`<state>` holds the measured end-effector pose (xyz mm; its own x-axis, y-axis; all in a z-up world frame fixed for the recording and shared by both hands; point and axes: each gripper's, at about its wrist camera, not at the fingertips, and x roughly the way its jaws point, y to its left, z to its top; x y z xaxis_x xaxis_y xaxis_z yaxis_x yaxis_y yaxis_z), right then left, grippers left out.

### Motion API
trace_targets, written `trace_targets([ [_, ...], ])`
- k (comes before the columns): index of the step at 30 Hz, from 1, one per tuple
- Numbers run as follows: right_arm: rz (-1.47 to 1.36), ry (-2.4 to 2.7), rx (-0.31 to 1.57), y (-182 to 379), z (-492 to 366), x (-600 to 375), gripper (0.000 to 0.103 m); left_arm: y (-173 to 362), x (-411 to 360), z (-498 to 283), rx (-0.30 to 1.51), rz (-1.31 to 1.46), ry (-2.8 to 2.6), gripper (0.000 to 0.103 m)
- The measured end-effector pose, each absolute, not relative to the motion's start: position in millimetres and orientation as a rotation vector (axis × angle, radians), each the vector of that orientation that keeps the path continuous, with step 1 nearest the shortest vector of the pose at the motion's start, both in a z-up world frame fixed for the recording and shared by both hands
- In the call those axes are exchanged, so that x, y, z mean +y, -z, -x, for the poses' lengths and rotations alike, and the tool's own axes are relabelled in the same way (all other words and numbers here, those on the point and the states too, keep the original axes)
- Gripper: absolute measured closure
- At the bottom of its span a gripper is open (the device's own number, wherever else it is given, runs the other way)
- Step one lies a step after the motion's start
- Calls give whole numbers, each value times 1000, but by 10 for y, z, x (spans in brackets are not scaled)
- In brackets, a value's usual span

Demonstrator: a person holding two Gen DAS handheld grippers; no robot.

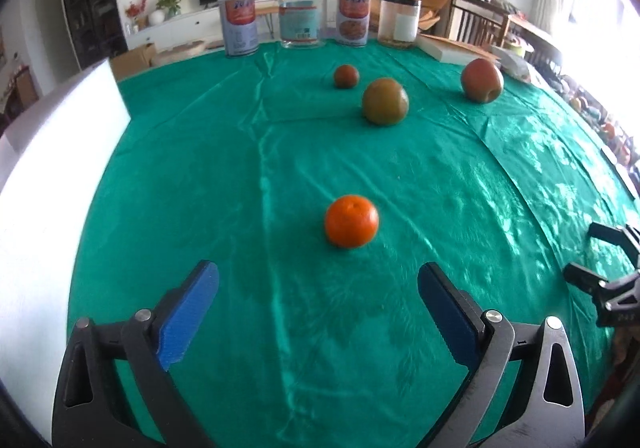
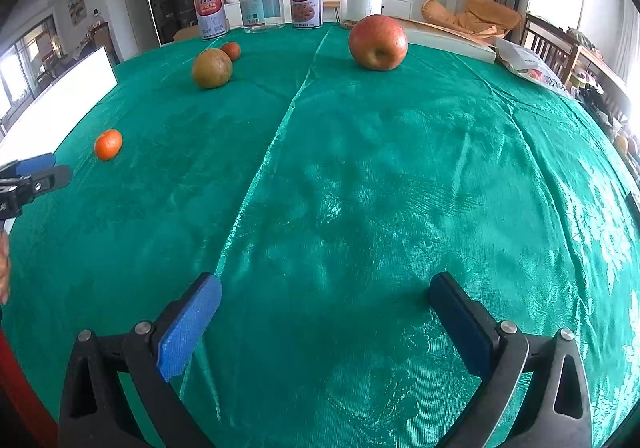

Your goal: Organize fruits

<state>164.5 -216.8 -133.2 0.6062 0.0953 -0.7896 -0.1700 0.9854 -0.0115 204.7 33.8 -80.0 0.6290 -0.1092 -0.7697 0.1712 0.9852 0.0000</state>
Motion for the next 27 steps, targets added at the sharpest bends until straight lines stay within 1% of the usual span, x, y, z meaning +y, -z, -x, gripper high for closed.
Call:
trace_targets([
  [1, 88, -154, 907, 1332, -1644, -2171, 0, 817, 300, -2122, 878, -71, 152, 5],
  [3, 82, -158, 905, 1329, -1646, -2179, 0, 868, 257, -2218, 900, -42, 153, 30],
  [6, 71, -163, 901, 1326, -1645, -2192, 0, 988, 189, -2269, 932, -35, 165, 44],
  [7, 70, -164, 901, 1326, -1644, -2194, 0, 997, 169, -2258, 911, -50, 153, 45],
  [9, 72, -163, 901, 1327, -1647, -2191, 0, 992, 175, -2264, 889, -46, 143, 55],
  [10, 75, -163, 902, 1327, -1649, -2188, 0, 983, 206, -2271, 884, -16, 145, 58],
  [11, 76, -163, 902, 1327, -1650, -2187, 0, 973, 247, -2277, 875, 18, 154, 66],
  [12, 76, -163, 902, 1327, -1650, -2188, 0, 961, 285, -2271, 864, 50, 165, 71],
  [19, 76, -162, 901, 1328, -1650, -2187, 0, 860, 571, -2055, 868, 40, 130, 72],
  [23, 77, -161, 902, 1329, -1651, -2185, 0, 930, 760, -1965, 886, 14, 79, 71],
  [25, 83, -157, 903, 1331, -1652, -2181, 0, 984, 813, -1956, 894, 27, 66, 63],
  [26, 89, -152, 905, 1334, -1653, -2176, 0, 989, 816, -1945, 882, 24, 57, 45],
  [27, 93, -149, 906, 1335, -1653, -2170, 0, 1006, 804, -1946, 885, 10, 33, 22],
])
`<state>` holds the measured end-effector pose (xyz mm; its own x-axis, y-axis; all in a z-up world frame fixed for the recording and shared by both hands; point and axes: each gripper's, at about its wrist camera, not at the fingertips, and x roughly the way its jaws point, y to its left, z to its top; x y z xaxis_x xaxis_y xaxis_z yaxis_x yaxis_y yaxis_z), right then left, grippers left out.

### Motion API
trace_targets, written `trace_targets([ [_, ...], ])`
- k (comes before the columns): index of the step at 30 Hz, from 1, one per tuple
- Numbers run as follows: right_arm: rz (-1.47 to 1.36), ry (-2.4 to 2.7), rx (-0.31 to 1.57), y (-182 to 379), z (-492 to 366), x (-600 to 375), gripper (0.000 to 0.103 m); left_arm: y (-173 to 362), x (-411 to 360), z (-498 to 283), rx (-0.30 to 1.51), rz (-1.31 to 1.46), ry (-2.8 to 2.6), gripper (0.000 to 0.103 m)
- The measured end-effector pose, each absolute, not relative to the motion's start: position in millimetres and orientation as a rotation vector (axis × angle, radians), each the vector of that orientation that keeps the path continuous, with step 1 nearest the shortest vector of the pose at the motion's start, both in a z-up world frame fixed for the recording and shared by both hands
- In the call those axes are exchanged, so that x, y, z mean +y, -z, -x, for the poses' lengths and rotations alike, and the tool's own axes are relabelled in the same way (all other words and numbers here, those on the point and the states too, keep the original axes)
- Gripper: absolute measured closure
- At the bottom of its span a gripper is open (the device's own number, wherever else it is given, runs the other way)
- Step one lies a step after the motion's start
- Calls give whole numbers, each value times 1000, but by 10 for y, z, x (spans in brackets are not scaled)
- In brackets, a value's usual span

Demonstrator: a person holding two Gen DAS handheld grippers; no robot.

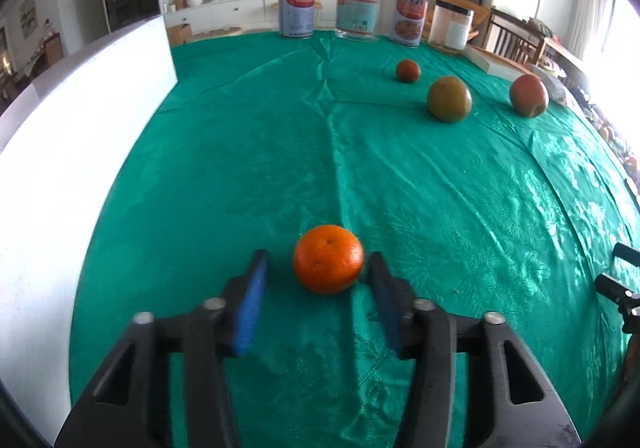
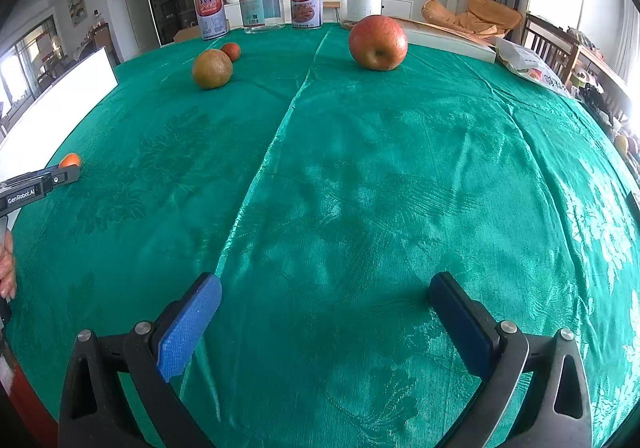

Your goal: Organize fruits

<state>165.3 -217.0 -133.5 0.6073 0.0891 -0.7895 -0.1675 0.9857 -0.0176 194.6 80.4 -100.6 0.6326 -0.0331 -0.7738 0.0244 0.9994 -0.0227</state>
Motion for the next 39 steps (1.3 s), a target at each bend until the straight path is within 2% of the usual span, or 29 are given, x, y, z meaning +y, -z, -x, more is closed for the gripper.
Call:
trace_targets([
  [1, 94, -148, 906, 1335, -1654, -2168, 0, 1019, 791, -1954, 894, -2, 12, 16],
  [4, 90, -143, 907, 1336, -1653, -2172, 0, 1048, 772, -1980, 907, -21, -7, 11],
  [6, 88, -137, 909, 1340, -1654, -2171, 0, 1071, 815, -2005, 923, 2, -12, 4],
  [9, 85, -127, 918, 1338, -1671, -2153, 0, 1087, 848, -2025, 931, 16, -21, 1],
  [14, 106, -256, 1100, 1191, -2144, -1905, 2, 1088, 846, -2026, 931, 16, -25, 1],
  [15, 91, -270, 1087, 1103, -2260, -1831, 5, 1089, 847, -2026, 931, 16, -26, 0],
  [20, 116, -342, 934, 682, -2897, -1185, 5, 1089, 849, -2027, 931, 17, -26, 0],
  [25, 130, -287, 893, 745, -3384, -621, 5, 1089, 845, -2027, 931, 17, -26, 0],
  [29, 123, -221, 978, 996, -3669, -475, 23, 1090, 845, -2026, 931, 17, -26, 0],
  [31, 114, -173, 996, 1074, -3763, -523, 27, 1091, 845, -2027, 931, 18, -26, 0],
  [32, 82, -173, 998, 1085, -3790, -578, 33, 1092, 846, -2027, 931, 19, -26, 0],
  [33, 27, -196, 1001, 1086, -3811, -646, 47, 1092, 850, -2028, 931, 20, -26, 0],
  [34, -8, -206, 1005, 1086, -3812, -703, 56, 1091, 853, -2029, 931, 21, -26, 0],
  [39, 2, -307, 1033, 1043, -3600, -876, 56, 1090, 855, -2029, 931, 21, -26, 0],
])
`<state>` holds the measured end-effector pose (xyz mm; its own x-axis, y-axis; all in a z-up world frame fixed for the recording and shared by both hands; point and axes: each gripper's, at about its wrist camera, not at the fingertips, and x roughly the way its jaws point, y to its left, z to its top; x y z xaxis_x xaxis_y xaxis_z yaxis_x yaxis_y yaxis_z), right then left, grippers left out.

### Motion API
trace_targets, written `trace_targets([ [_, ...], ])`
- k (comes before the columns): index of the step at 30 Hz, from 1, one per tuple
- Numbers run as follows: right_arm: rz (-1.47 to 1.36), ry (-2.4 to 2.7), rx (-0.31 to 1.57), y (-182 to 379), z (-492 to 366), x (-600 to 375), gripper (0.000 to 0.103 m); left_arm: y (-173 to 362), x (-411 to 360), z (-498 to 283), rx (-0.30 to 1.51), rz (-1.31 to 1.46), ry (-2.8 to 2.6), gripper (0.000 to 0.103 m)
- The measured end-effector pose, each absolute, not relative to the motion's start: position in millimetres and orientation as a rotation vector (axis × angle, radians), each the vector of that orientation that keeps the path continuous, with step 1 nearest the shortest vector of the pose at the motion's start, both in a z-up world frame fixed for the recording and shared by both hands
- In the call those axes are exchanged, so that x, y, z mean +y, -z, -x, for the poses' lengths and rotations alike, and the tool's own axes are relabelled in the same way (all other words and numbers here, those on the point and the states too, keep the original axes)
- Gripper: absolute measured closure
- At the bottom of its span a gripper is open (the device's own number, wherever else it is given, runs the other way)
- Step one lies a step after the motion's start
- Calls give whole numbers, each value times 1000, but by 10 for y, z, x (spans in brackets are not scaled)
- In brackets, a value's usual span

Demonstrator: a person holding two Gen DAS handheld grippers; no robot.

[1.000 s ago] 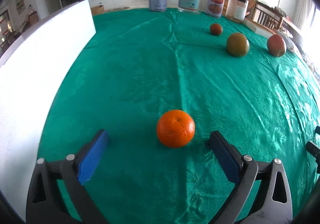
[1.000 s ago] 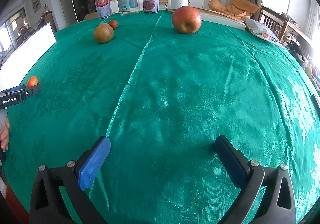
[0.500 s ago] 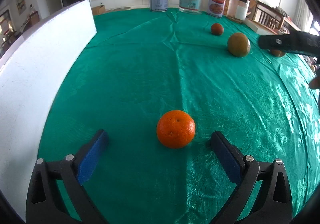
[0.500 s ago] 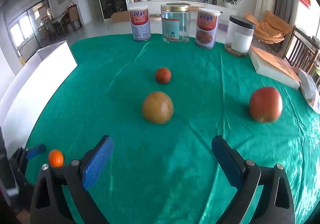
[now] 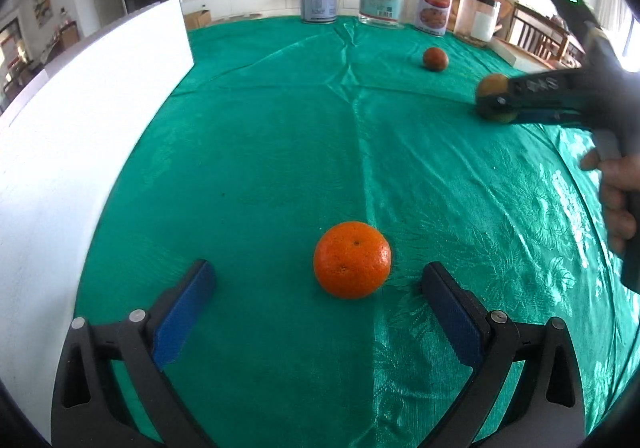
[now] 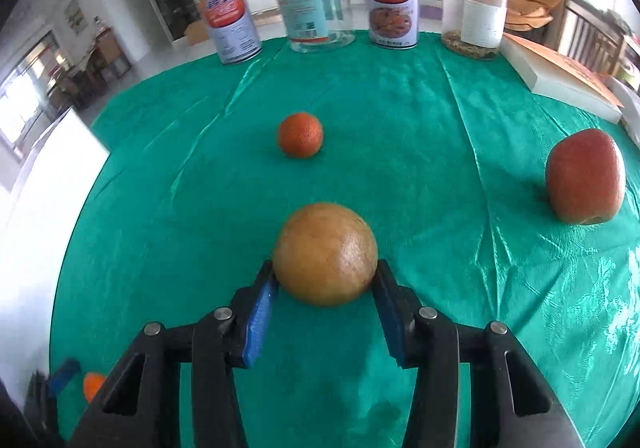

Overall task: Organize fruits
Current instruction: 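Grasp the orange with the left tool while the right tool grasps the brown round fruit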

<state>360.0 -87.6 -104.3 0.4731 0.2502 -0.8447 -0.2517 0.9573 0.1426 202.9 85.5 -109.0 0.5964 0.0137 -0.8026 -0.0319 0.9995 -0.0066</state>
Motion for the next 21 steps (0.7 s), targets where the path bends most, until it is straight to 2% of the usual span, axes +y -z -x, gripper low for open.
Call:
trace_targets([
  [9, 207, -409, 1101, 927, -2350, -1347, 55, 1091, 851, -2029, 931, 21, -27, 0],
  [16, 210, -340, 961, 1170, -1798, -1470, 54, 1091, 849, -2028, 931, 22, -26, 0],
  [17, 201, -323, 918, 1191, -1746, -1483, 44, 1090, 848, -2028, 931, 22, -26, 0],
  [18, 196, -298, 905, 1234, -1730, -1509, 27, 1089, 851, -2026, 932, 23, -23, 1],
  [20, 157, -277, 895, 1313, -1714, -1546, 12, 1095, 854, -2026, 931, 26, -17, 1],
  [21, 151, -267, 889, 1337, -1717, -1571, 11, 1095, 858, -2022, 930, 28, -9, 1],
])
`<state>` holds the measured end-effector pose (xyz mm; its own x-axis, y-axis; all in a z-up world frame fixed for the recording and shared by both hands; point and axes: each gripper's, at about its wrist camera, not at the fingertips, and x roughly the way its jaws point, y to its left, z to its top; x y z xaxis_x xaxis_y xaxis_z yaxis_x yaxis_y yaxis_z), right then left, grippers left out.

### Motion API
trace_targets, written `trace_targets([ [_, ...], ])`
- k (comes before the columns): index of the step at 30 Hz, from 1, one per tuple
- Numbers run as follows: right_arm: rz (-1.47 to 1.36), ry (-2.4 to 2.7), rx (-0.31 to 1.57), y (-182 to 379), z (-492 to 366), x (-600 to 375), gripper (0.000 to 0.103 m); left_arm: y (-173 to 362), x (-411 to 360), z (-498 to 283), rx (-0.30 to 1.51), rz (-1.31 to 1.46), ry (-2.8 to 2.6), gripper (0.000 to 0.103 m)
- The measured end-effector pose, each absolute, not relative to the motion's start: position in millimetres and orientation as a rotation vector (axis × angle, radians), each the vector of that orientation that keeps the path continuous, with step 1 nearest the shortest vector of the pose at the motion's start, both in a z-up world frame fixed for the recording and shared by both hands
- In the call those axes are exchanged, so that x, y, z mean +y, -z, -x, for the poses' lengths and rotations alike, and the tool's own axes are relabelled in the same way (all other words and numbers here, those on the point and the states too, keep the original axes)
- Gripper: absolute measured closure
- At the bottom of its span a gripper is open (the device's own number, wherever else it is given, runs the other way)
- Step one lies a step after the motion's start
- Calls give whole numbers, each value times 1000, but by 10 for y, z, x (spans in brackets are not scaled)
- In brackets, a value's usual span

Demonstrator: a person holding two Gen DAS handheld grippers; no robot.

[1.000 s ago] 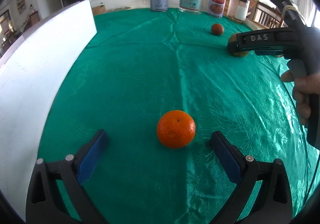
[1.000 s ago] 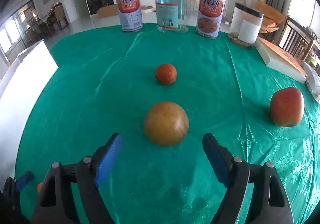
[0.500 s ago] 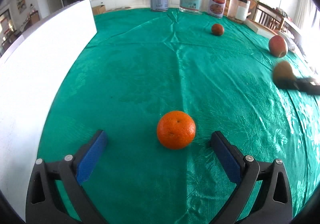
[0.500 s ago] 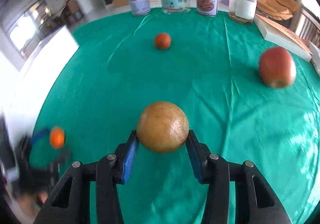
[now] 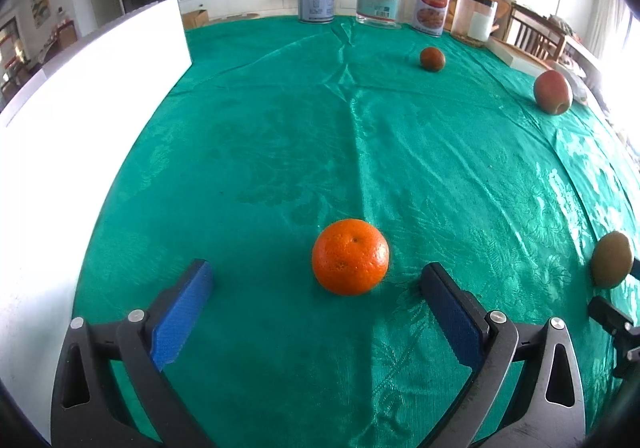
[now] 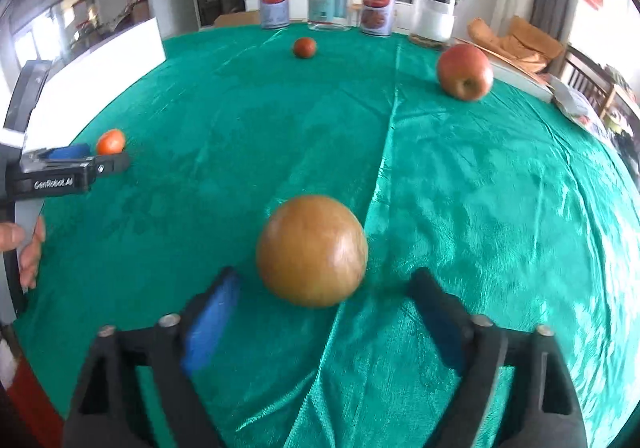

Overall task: Organize fruits
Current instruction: 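Grasp the orange with the left tool while the right tool grasps the brown round fruit, then carry both fruits over the white box and open both tools inside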

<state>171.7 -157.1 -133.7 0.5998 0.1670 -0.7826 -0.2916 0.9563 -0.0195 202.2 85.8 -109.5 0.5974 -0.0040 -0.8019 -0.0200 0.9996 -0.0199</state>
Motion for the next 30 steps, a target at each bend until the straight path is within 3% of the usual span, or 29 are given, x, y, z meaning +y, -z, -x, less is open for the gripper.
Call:
trace_targets([
  [2, 140, -249, 892, 1388, -1711, -1611, 10, 1082, 872, -2003, 922, 45, 31, 1],
  [5, 137, -239, 914, 1455, -1679, -1643, 0, 1044, 953, -1947, 903, 114, 156, 1],
  [13, 27, -309, 864, 1423, -1658, -1847, 0, 971, 924, -2050, 958, 141, 183, 8],
  [16, -4, -350, 866, 1360, -1647, -1913, 0, 1001, 742, -2033, 951, -5, 136, 34],
  [18, 30, -356, 891, 1304, -1691, -1896, 0, 987, 649, -2005, 935, -73, 139, 69],
  [22, 70, -379, 876, 1130, -1786, -1765, 1, 885, 628, -1928, 925, -58, 172, 73],
  [23, 81, -391, 878, 1110, -1818, -1729, 8, 844, 640, -1891, 921, -50, 178, 73],
  [26, 116, -400, 993, 1181, -1929, -1593, 54, 699, 732, -1745, 917, 6, 198, 73],
  [30, 117, -428, 1018, 1105, -1905, -1400, 54, 374, 1006, -1443, 916, 179, 237, 73],
])
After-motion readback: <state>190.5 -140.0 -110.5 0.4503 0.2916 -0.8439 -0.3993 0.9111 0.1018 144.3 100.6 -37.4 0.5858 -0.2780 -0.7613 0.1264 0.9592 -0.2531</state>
